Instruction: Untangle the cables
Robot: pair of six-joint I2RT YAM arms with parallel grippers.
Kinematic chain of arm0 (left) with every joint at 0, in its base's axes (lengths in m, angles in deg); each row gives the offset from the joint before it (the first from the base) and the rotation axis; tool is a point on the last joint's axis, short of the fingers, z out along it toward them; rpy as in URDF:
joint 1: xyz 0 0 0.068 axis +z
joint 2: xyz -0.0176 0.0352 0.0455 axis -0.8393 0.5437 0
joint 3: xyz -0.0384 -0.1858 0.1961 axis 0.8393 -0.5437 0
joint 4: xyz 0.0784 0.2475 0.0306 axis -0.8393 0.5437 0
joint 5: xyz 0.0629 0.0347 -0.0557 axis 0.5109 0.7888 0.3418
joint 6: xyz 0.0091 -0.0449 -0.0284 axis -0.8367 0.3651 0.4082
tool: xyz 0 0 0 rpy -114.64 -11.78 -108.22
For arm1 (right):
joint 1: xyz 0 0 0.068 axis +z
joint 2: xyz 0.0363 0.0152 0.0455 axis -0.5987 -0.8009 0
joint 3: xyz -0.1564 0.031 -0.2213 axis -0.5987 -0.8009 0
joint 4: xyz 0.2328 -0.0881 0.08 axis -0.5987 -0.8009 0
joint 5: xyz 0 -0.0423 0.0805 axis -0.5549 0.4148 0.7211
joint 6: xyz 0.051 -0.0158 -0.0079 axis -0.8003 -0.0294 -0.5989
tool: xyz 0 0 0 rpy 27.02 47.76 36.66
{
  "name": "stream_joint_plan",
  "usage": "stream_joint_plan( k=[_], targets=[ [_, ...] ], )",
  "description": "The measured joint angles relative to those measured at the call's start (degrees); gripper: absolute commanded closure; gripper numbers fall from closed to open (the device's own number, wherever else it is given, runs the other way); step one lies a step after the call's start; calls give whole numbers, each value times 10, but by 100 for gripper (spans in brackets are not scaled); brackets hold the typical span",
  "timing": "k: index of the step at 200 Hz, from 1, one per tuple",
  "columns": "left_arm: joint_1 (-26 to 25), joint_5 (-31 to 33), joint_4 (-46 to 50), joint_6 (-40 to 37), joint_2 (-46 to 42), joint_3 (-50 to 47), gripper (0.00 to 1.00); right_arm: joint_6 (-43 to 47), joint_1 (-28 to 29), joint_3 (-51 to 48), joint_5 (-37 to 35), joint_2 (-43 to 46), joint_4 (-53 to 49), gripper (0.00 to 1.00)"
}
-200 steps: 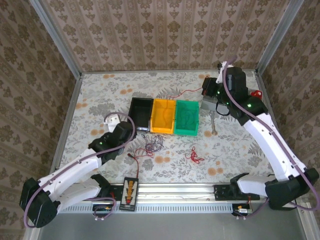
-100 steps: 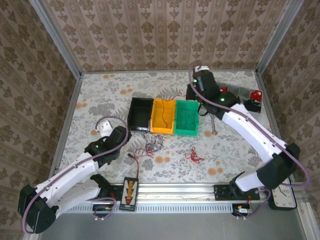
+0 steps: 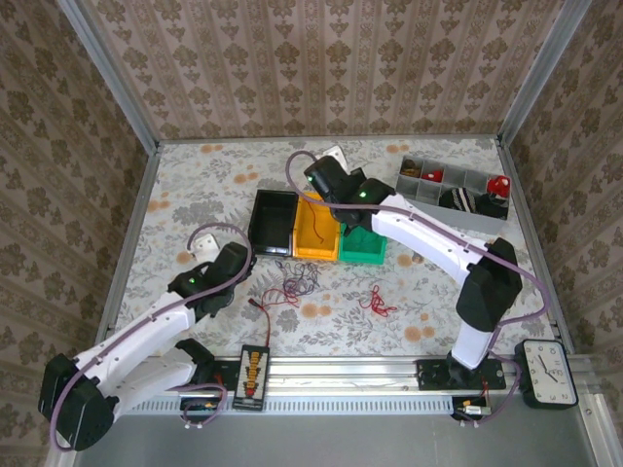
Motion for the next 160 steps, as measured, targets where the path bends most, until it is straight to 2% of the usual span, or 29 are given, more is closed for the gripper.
stream_joint_plan(
  k=[36,82,120,160],
  targets=[
    [12,-20,-22,-12,25,1,14,29,2,0,-31,-1,-9,100],
    [14,-41,-42,-19,49,2,14,74,32,0,-22,-13,-5,100],
    [14,-51,-45,-19,49,2,14,104,64,12,39,-71,-5,100],
    [14,-59,-43,-19,42,5,15,113,59,33,119,-103,-7,100]
  ],
)
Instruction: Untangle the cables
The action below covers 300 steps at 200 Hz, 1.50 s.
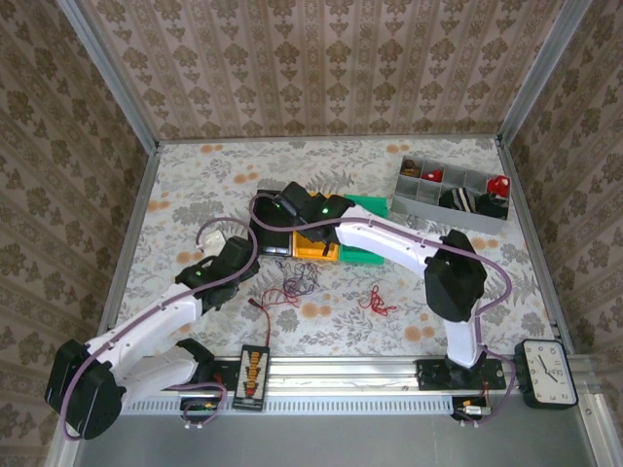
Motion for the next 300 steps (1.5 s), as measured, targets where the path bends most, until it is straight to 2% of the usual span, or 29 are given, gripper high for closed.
stream_joint_plan(
  k=[29,70,112,154,200,236,252,288,300],
  targets=[
    [0,-6,2,0,-7,0,15,-10,-15,11,43,-13,0,100],
    [0,-10,4,0,-11,0,15,-44,-48,10,56,-19,0,100],
    [0,-15,3,-3,-6,0,15,-81,-95,-40,82,44,2,100],
    [0,-24,-6,-12,20,1,16,-86,-118,-76,79,124,1,100],
    [0,-42,-21,-23,34,2,16,-51,-110,-101,38,132,-13,100],
    [20,-100,-69,-65,36,17,15,4,-99,-112,-16,132,-14,100],
    [34,-137,-91,-84,51,41,19,23,-96,-120,-33,132,-12,100],
    [45,-221,-130,-126,147,144,21,39,-91,-128,-48,129,-12,100],
    [45,-252,-153,-136,178,172,25,38,-90,-128,-48,129,-12,100]
  ],
)
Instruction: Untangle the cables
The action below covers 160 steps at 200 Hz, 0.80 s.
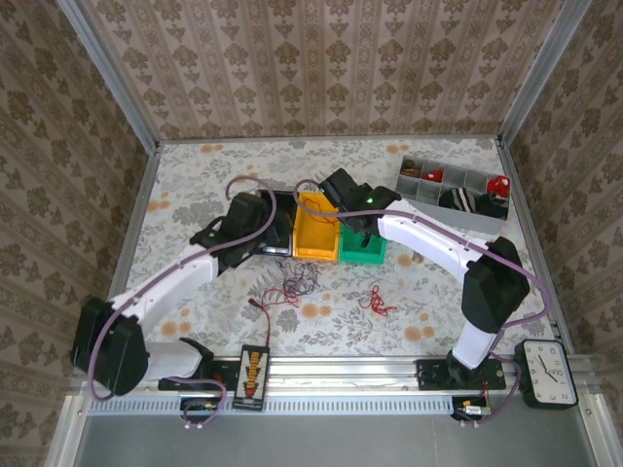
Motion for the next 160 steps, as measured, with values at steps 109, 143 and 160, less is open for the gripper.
stream_joint_plan(
  k=[109,143,160],
  targets=[
    [0,-88,-71,-3,214,142,58,-53,1,-26,22,22,-1,100],
    [-2,-85,-64,2,250,161,83,-67,-2,-33,28,49,0,100],
    [-8,-83,-56,2,263,171,89,-72,-4,-37,38,61,0,100]
  ],
)
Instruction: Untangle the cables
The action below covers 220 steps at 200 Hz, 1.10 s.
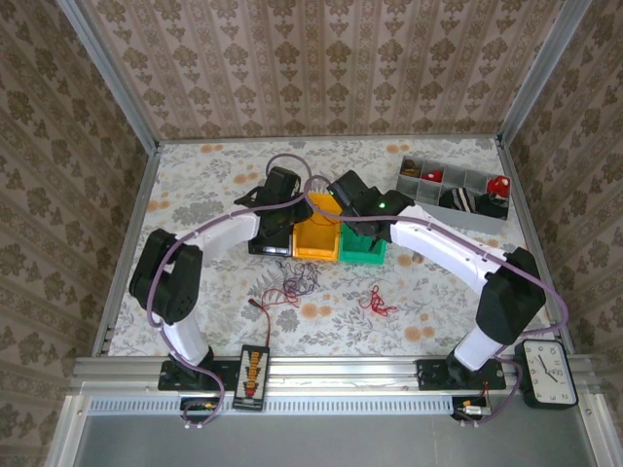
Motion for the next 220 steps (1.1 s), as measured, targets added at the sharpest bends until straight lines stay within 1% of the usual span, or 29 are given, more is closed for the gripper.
stream_joint_plan(
  k=[29,56,104,146,191,199,213,220],
  targets=[
    [-20,0,7,1,28,24,94,-18,-5,-7,23,15,3,100],
    [-39,7,14,1,54,47,100,-53,-19,-17,60,31,19,100],
    [-46,33,39,10,87,59,100,-141,-42,-49,129,61,73,100],
    [-48,56,80,12,125,106,100,-197,-43,-70,179,64,107,100],
    [-54,61,96,15,152,136,100,-223,-43,-70,193,64,119,100],
    [-54,60,97,15,154,137,90,-224,-43,-70,193,64,119,100],
    [-54,60,101,15,155,140,70,-225,-43,-70,193,64,119,100],
    [-54,55,103,14,155,142,63,-225,-43,-70,193,64,119,100]
  ],
)
